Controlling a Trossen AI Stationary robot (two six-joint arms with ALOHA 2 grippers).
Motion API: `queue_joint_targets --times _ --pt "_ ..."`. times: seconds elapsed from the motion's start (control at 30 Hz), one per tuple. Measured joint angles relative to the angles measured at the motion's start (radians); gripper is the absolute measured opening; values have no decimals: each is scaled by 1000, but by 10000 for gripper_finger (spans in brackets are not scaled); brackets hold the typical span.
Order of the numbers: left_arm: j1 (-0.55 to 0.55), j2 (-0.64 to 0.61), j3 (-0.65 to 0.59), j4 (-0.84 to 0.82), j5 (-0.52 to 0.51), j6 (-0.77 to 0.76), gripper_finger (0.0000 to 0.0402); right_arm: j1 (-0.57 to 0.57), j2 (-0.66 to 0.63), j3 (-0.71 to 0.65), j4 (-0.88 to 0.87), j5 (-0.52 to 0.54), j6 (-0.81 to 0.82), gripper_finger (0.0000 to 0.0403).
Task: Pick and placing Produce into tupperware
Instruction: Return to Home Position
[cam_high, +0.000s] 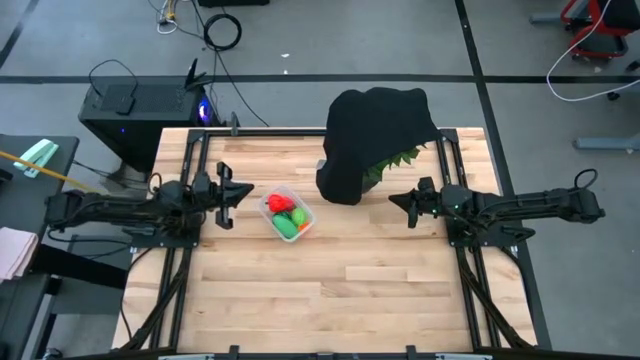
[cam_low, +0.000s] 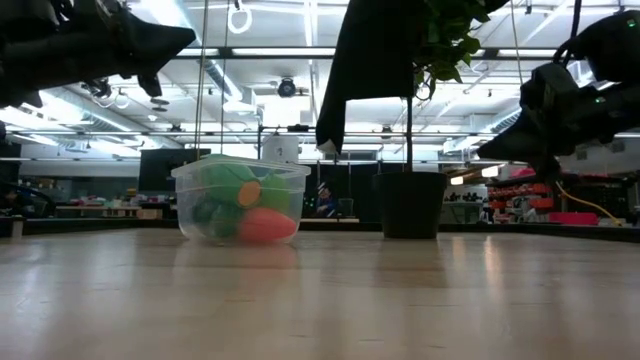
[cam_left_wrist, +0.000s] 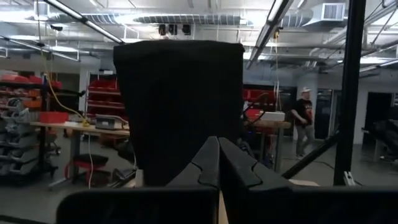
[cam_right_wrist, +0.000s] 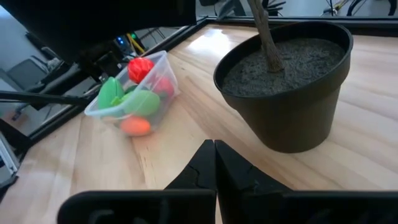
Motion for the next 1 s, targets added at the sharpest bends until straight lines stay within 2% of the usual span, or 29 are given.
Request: queue_joint_targets --times 0.17,0.43,0.53,0.73,1.0 --pt "-5 -112 5 -186 19 -18 8 0 0 0 15 0 -1 3" --pt "-24 -323 236 -820 19 55 6 0 0 0 35 -4 -27 3" --pt "-24 -378 247 -838 18 28 8 0 0 0 39 -4 -41 2" --pt "-24 -459 135 -765 -11 -5 5 0 0 0 40 -4 -33 3" --pt "-24 -475 65 -651 -34 16 5 0 0 0 41 -4 -27 3"
